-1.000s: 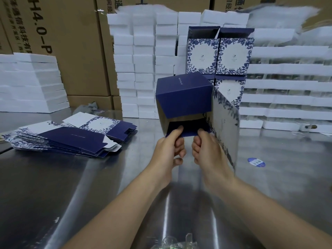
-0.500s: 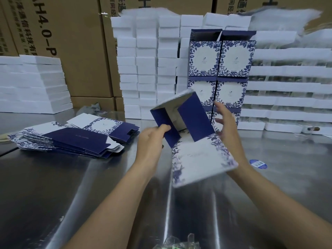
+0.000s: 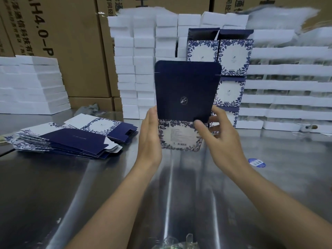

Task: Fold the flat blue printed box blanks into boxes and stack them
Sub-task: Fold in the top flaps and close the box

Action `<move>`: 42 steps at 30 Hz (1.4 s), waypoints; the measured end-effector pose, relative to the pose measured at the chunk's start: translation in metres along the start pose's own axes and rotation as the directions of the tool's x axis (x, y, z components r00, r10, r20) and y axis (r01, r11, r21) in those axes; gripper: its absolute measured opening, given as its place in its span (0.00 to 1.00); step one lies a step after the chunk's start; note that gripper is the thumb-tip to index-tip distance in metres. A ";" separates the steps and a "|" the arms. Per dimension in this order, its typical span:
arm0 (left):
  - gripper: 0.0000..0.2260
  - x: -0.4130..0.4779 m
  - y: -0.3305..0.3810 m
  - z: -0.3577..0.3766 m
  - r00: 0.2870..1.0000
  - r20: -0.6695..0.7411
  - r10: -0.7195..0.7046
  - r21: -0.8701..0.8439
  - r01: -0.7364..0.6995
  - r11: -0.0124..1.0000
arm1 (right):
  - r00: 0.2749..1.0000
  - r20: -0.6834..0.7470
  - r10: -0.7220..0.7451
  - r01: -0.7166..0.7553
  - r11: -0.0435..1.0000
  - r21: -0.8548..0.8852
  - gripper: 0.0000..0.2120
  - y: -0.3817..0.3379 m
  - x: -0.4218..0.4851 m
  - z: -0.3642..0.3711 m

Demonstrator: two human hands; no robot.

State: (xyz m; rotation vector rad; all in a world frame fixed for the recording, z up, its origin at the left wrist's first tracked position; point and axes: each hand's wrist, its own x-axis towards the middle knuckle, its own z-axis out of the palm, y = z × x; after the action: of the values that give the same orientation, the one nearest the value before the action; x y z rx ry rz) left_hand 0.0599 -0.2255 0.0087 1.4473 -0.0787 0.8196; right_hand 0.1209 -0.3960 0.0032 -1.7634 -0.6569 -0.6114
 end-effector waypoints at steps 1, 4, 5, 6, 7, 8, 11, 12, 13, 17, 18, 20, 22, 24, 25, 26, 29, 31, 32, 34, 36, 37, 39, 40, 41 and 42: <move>0.27 0.000 -0.003 0.000 1.000 -0.005 -0.003 0.036 0.003 0.999 | 1.000 -0.017 0.003 -0.004 1.000 -0.011 0.16 0.001 0.000 0.001; 0.17 0.004 -0.014 -0.003 0.999 -0.046 0.029 0.179 -0.020 0.984 | 1.000 -0.028 -0.004 0.002 0.999 -0.049 0.12 0.005 -0.003 0.006; 0.15 0.003 -0.015 -0.002 0.997 -0.050 0.057 0.245 -0.044 0.968 | 0.999 -0.036 -0.005 0.003 0.999 -0.045 0.11 0.008 -0.003 0.008; 0.14 0.004 -0.018 -0.001 0.997 -0.044 0.067 0.291 -0.052 0.955 | 0.998 -0.057 -0.006 0.004 0.999 -0.039 0.13 0.010 -0.004 0.010; 0.10 0.004 -0.019 -0.001 0.996 -0.041 0.083 0.308 -0.067 0.949 | 0.996 -0.087 -0.019 0.016 0.999 -0.031 0.18 0.012 -0.005 0.011; 0.06 0.004 -0.020 -0.001 0.995 -0.042 0.088 0.300 -0.071 0.951 | 0.992 -0.116 -0.053 0.049 0.998 -0.037 0.23 0.012 -0.007 0.011; 0.08 0.005 -0.021 -0.002 0.993 -0.057 0.100 0.291 -0.080 0.954 | 0.975 -0.038 -0.218 0.212 0.970 -0.118 0.32 0.013 -0.010 0.010; 0.08 0.005 -0.020 -0.002 0.993 -0.062 0.100 0.280 -0.079 0.957 | 0.971 0.019 -0.238 0.237 0.956 -0.173 0.32 0.013 -0.011 0.011; 0.09 0.005 -0.020 -0.002 0.992 -0.069 0.101 0.271 -0.079 0.959 | 0.969 0.059 -0.241 0.248 0.941 -0.232 0.31 0.013 -0.011 0.011; 0.14 0.007 -0.023 -0.004 0.989 -0.123 0.083 0.277 -0.046 0.960 | 0.978 0.083 -0.194 0.210 0.917 -0.340 0.20 0.018 -0.012 0.017; 0.14 0.006 -0.024 -0.004 0.987 -0.125 0.105 0.300 -0.063 0.952 | 0.980 0.085 -0.178 0.197 0.915 -0.353 0.18 0.019 -0.011 0.018; 0.11 0.004 -0.025 -0.005 0.969 -0.086 0.230 0.406 -0.177 0.897 | 0.984 0.095 -0.149 0.174 0.916 -0.362 0.17 0.020 -0.009 0.017; 0.05 0.003 -0.026 -0.006 0.929 0.054 0.366 0.545 -0.334 0.769 | 0.978 0.111 -0.177 0.205 0.914 -0.350 0.15 0.018 -0.005 0.016; 0.05 0.002 -0.029 -0.007 0.896 0.188 0.403 0.590 -0.431 0.683 | 0.956 0.152 -0.250 0.286 0.909 -0.304 0.14 0.018 -0.003 0.015; 0.06 0.002 -0.029 -0.007 0.893 0.212 0.397 0.583 -0.442 0.682 | 0.945 0.169 -0.281 0.320 0.904 -0.284 0.12 0.017 -0.002 0.014; 0.07 0.003 -0.029 -0.007 0.896 0.217 0.388 0.569 -0.439 0.695 | 0.938 0.179 -0.298 0.338 0.902 -0.270 0.11 0.017 -0.002 0.012; 0.06 0.003 -0.030 -0.008 0.900 0.203 0.385 0.562 -0.429 0.707 | 0.945 0.145 -0.293 0.318 0.926 -0.204 0.08 0.018 -0.001 0.009; 0.05 0.004 -0.030 -0.006 0.897 0.203 0.393 0.572 -0.435 0.695 | 0.949 0.126 -0.287 0.309 0.928 -0.208 0.06 0.017 0.000 0.011; 0.05 0.005 -0.030 -0.005 0.893 0.206 0.400 0.576 -0.441 0.688 | 0.948 0.125 -0.293 0.315 0.921 -0.229 0.06 0.016 0.000 0.013; 0.05 0.006 -0.031 -0.009 0.891 0.214 0.401 0.562 -0.448 0.695 | 0.946 0.128 -0.297 0.320 0.915 -0.247 0.06 0.015 0.001 0.012; 0.06 0.008 -0.032 -0.018 0.917 0.206 0.342 0.496 -0.399 0.771 | 0.959 0.126 -0.254 0.275 0.942 -0.195 0.06 0.018 0.003 0.004; 0.07 0.009 -0.032 -0.022 0.931 0.202 0.303 0.453 -0.363 0.814 | 0.967 0.129 -0.221 0.240 0.958 -0.156 0.06 0.020 0.004 0.001; 0.07 0.013 -0.032 -0.025 0.944 0.198 0.265 0.409 -0.325 0.853 | 0.972 0.143 -0.187 0.203 0.973 -0.108 0.05 0.023 0.007 -0.002; 0.07 0.014 -0.032 -0.025 0.946 0.195 0.260 0.405 -0.319 0.857 | 0.972 0.149 -0.182 0.199 0.974 -0.104 0.05 0.024 0.008 -0.001; 0.06 0.014 -0.032 -0.025 0.947 0.197 0.255 0.400 -0.315 0.860 | 0.973 0.152 -0.174 0.191 0.976 -0.101 0.04 0.025 0.009 0.000; 0.06 0.015 -0.032 -0.024 0.947 0.201 0.248 0.390 -0.310 0.867 | 0.974 0.158 -0.163 0.178 0.980 -0.087 0.05 0.026 0.010 0.000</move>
State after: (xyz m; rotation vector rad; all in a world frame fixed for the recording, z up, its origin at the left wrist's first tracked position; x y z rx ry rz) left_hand 0.0776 -0.1943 -0.0148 1.9336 -0.2419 1.0089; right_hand 0.1460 -0.4012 -0.0072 -1.8720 -0.9032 -0.6417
